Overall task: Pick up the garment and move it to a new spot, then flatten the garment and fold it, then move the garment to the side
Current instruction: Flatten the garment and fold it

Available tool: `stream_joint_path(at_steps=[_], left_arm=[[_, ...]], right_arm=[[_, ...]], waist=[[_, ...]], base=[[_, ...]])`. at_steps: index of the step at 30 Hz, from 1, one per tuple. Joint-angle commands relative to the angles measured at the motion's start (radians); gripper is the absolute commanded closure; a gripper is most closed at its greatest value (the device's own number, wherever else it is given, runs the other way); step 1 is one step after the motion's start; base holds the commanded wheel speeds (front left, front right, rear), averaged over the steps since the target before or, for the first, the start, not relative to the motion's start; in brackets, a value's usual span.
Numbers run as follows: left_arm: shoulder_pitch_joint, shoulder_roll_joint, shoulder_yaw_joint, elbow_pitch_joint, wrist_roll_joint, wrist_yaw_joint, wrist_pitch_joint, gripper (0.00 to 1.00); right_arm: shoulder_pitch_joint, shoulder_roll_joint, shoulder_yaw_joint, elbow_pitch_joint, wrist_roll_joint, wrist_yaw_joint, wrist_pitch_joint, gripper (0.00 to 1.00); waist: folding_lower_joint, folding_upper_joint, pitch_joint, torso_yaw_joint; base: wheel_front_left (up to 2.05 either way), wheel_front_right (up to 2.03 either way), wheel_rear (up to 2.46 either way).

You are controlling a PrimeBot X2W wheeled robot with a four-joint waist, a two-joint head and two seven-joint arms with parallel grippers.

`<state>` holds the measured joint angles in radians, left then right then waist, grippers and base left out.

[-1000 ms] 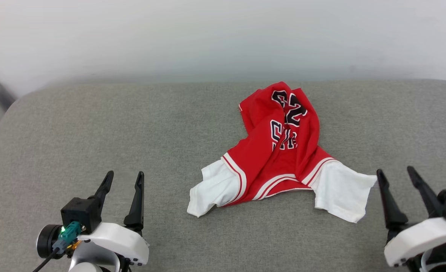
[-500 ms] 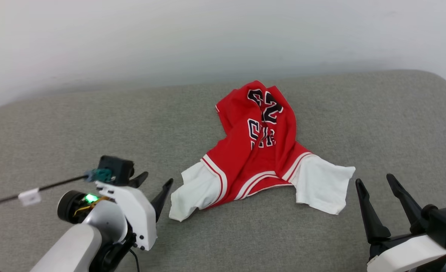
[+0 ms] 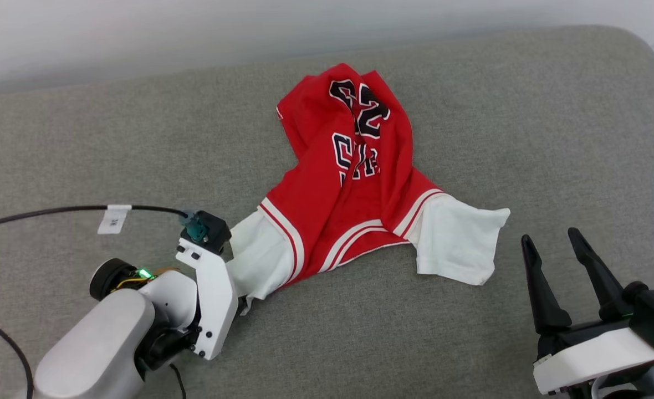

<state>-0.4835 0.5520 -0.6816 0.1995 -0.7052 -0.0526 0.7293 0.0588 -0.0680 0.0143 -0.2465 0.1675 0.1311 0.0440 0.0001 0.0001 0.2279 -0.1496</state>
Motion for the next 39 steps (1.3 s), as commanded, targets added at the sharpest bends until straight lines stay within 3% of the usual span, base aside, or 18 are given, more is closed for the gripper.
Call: stream_joint_path(at_steps=[1, 5, 6, 7, 8, 9, 14, 19, 28, 39], left_arm=[[0.005, -0.008, -0.016, 0.022, -0.009, -0.002, 0.021, 0.00], [0.036, -0.027, -0.075, 0.062, -0.022, -0.022, 0.099, 0.00], [0.041, -0.031, -0.088, 0.068, -0.021, -0.025, 0.110, 0.04], [0.047, -0.038, -0.094, 0.072, -0.026, -0.026, 0.114, 0.59], [0.051, -0.045, -0.100, 0.074, -0.031, -0.026, 0.119, 0.93], [0.051, -0.050, -0.101, 0.073, -0.031, -0.027, 0.112, 1.00], [0.028, -0.052, -0.081, 0.071, 0.007, -0.008, 0.039, 1.00], [0.010, -0.059, -0.043, 0.054, 0.029, 0.023, -0.062, 1.00], [-0.003, -0.057, 0.024, -0.056, 0.046, 0.080, -0.191, 1.00], [-0.033, -0.079, 0.026, -0.142, 0.083, 0.095, -0.269, 1.00]], right_arm=[[-0.012, 0.005, -0.001, 0.005, 0.007, -0.001, -0.006, 0.00], [-0.023, 0.008, -0.009, 0.012, 0.010, -0.001, -0.013, 0.00], [-0.024, 0.008, -0.013, 0.014, 0.011, -0.001, -0.013, 0.00], [-0.027, 0.008, -0.018, 0.017, 0.011, -0.001, -0.011, 0.00], [-0.031, 0.008, -0.024, 0.018, 0.014, -0.001, -0.007, 0.00], [-0.033, 0.008, -0.032, 0.019, 0.018, -0.001, -0.002, 0.00], [-0.023, -0.011, -0.110, 0.058, 0.060, -0.001, 0.064, 0.00], [-0.010, -0.061, -0.150, 0.119, 0.118, -0.001, 0.213, 0.00], [-0.112, -0.165, -0.096, 0.243, 0.254, -0.001, 0.561, 0.00], [-0.273, -0.206, 0.012, 0.448, 0.314, -0.001, 0.714, 0.00]], waist=[[-0.0001, -0.0001, 0.015, -0.005], [-0.0001, -0.0001, 0.029, -0.003], [-0.0001, -0.0001, 0.031, -0.003], [-0.0001, -0.0001, 0.031, -0.001], [-0.0001, -0.0001, 0.030, 0.000], [-0.0001, -0.0001, 0.029, 0.002], [-0.0001, -0.0001, 0.012, 0.026], [-0.0001, -0.0001, -0.011, 0.057], [-0.0001, -0.0001, -0.002, 0.129], [-0.0001, -0.0001, 0.039, 0.202]], base=[[0.00, 0.00, 0.00], [0.00, 0.00, 0.00], [0.00, 0.00, 0.00], [0.00, 0.00, 0.00], [0.00, 0.00, 0.00], [0.00, 0.00, 0.00], [0.00, 0.00, 0.00], [0.00, 0.00, 0.00], [0.00, 0.00, 0.00], [0.00, 0.00, 0.00]])
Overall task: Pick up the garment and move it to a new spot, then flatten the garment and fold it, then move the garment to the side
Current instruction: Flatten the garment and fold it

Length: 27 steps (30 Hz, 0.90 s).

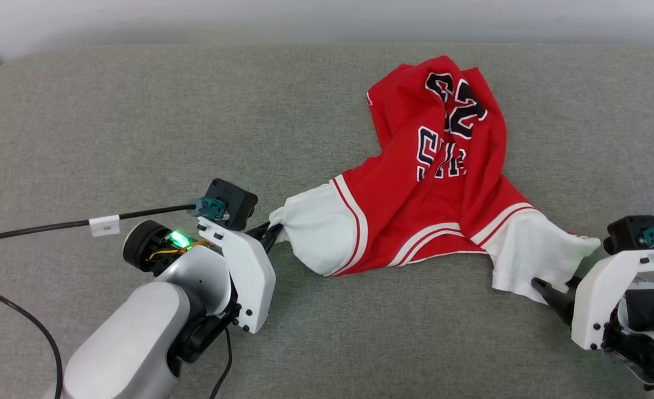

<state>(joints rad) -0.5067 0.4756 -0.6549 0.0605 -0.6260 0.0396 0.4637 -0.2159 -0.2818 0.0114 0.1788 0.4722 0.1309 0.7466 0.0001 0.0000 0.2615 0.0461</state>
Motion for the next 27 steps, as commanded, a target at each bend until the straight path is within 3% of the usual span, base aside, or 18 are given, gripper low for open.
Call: stream_joint_path(at_steps=[1, 4, 5, 6, 7, 17, 27], left_arm=[[-0.009, -0.004, 0.000, -0.005, 0.006, 0.005, -0.009, 1.00], [-0.004, -0.003, 0.002, -0.006, 0.004, 0.004, -0.021, 1.00], [0.000, -0.002, 0.002, -0.005, 0.001, 0.004, -0.025, 1.00], [0.005, 0.000, 0.003, -0.004, 0.000, 0.004, -0.028, 1.00], [0.008, 0.002, 0.003, -0.003, -0.001, 0.004, -0.031, 1.00], [0.034, 0.011, 0.027, -0.009, -0.017, 0.008, -0.079, 1.00], [0.015, 0.082, 0.143, -0.117, 0.000, 0.087, -0.159, 1.00]], right_arm=[[-0.001, 0.006, 0.031, 0.033, 0.013, 0.000, 0.023, 0.00], [-0.005, 0.010, 0.061, 0.066, 0.031, 0.000, 0.052, 0.00], [-0.006, 0.010, 0.065, 0.074, 0.040, 0.000, 0.058, 0.36], [-0.008, 0.009, 0.069, 0.080, 0.046, 0.000, 0.063, 0.82], [-0.009, 0.007, 0.073, 0.083, 0.050, 0.000, 0.067, 1.00], [-0.054, -0.079, 0.093, -0.012, 0.072, 0.000, -0.013, 1.00], [-0.099, -0.120, 0.039, -0.218, 0.021, 0.000, -0.066, 1.00]], waist=[[-0.0001, 0.0000, 0.008, 0.010], [-0.0001, 0.0000, 0.013, 0.018], [-0.0001, 0.0000, 0.014, 0.019], [-0.0001, 0.0000, 0.014, 0.020], [-0.0001, 0.0000, 0.015, 0.020], [-0.0001, 0.0000, -0.020, 0.007], [-0.0001, 0.0000, -0.122, -0.020]], base=[[0.00, 0.00, 0.00], [0.00, 0.00, 0.00], [0.00, 0.00, 0.00], [0.00, 0.00, 0.00], [0.00, 0.00, 0.00], [0.00, 0.00, 0.00], [0.00, 0.00, 0.00]])
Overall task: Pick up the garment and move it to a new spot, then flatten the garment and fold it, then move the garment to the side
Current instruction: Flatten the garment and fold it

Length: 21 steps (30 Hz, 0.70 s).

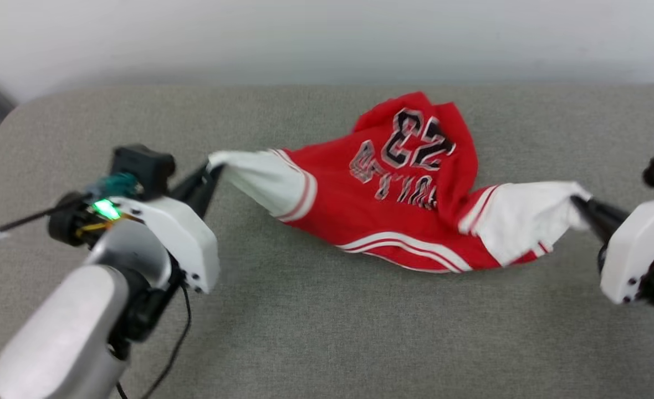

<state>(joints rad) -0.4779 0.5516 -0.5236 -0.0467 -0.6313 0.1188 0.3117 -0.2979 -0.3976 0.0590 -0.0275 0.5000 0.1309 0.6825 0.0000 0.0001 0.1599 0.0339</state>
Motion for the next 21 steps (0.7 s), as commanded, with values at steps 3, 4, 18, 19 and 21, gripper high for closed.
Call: stream_joint_path(at_steps=[3, 4, 18, 19, 21], left_arm=[[-0.053, 0.034, 0.049, -0.045, 0.015, 0.027, -0.007, 1.00], [-0.071, 0.039, 0.060, -0.053, 0.018, 0.031, -0.004, 1.00], [-0.536, 0.053, 0.154, 0.050, 0.051, -0.016, 0.027, 1.00], [-0.569, 0.046, 0.158, 0.074, 0.053, -0.021, 0.021, 1.00], [-0.640, 0.038, 0.167, 0.126, 0.050, -0.030, 0.015, 1.00]], right_arm=[[-0.061, -0.009, -0.044, -0.053, -0.028, 0.000, 0.007, 1.00], [-0.081, -0.012, -0.055, -0.064, -0.037, 0.000, 0.012, 1.00], [-0.572, -0.064, -0.012, -0.017, -0.091, 0.000, 0.024, 1.00], [-0.610, -0.065, -0.005, 0.002, -0.095, -0.001, 0.018, 1.00], [-0.698, -0.062, 0.009, 0.034, -0.097, -0.001, -0.003, 1.00]], waist=[[0.0000, -0.0001, -0.043, -0.009], [0.0000, -0.0001, -0.049, -0.009], [0.0000, -0.0001, 0.005, -0.017], [0.0000, -0.0001, 0.017, -0.019], [0.0000, -0.0001, 0.050, -0.026]], base=[[0.00, 0.00, 0.00], [0.00, 0.00, 0.00], [0.00, 0.00, 0.00], [0.00, 0.00, 0.00], [0.00, 0.00, 0.00]])
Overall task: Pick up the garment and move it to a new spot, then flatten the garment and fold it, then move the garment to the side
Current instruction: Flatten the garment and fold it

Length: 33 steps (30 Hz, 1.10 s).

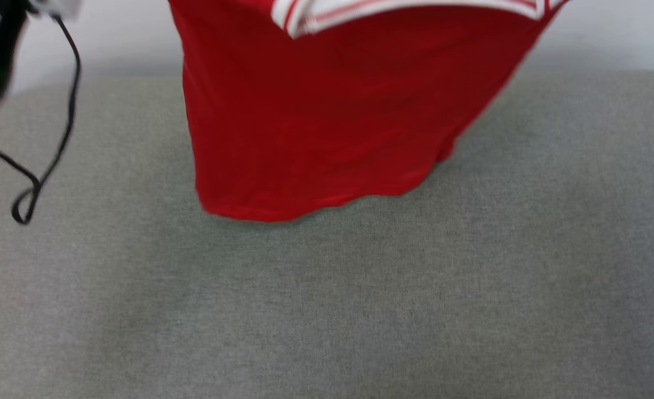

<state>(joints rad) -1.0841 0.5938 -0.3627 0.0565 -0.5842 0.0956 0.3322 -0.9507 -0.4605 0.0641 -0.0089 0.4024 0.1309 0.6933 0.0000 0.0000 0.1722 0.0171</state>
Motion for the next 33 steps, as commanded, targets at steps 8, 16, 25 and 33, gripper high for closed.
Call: stream_joint_path(at_steps=[8, 16, 25, 33], left_arm=[[-0.304, -0.029, 0.035, 0.224, 0.022, -0.042, -0.063, 1.00], [-0.500, -0.038, 0.064, 0.337, 0.050, -0.056, -0.171, 1.00], [-0.616, -0.018, 0.097, 0.374, 0.058, -0.036, -0.213, 1.00], [-0.563, -0.020, 0.120, 0.393, 0.026, -0.024, -0.237, 1.00]], right_arm=[[-0.349, -0.005, 0.084, 0.174, -0.015, -0.001, -0.123, 1.00], [-0.561, 0.020, 0.135, 0.313, -0.059, -0.001, -0.270, 1.00], [-0.746, 0.042, 0.171, 0.436, -0.090, -0.001, -0.436, 1.00], [-0.775, 0.069, 0.219, 0.531, -0.066, -0.001, -0.496, 1.00]], waist=[[0.0000, 0.0000, 0.201, -0.042], [0.0000, 0.0000, 0.325, -0.077], [0.0000, 0.0000, 0.475, -0.098], [0.0000, 0.0000, 0.582, -0.102]], base=[[0.00, 0.00, 0.00], [0.00, 0.00, 0.00], [0.00, 0.00, 0.00], [0.00, 0.00, 0.00]])
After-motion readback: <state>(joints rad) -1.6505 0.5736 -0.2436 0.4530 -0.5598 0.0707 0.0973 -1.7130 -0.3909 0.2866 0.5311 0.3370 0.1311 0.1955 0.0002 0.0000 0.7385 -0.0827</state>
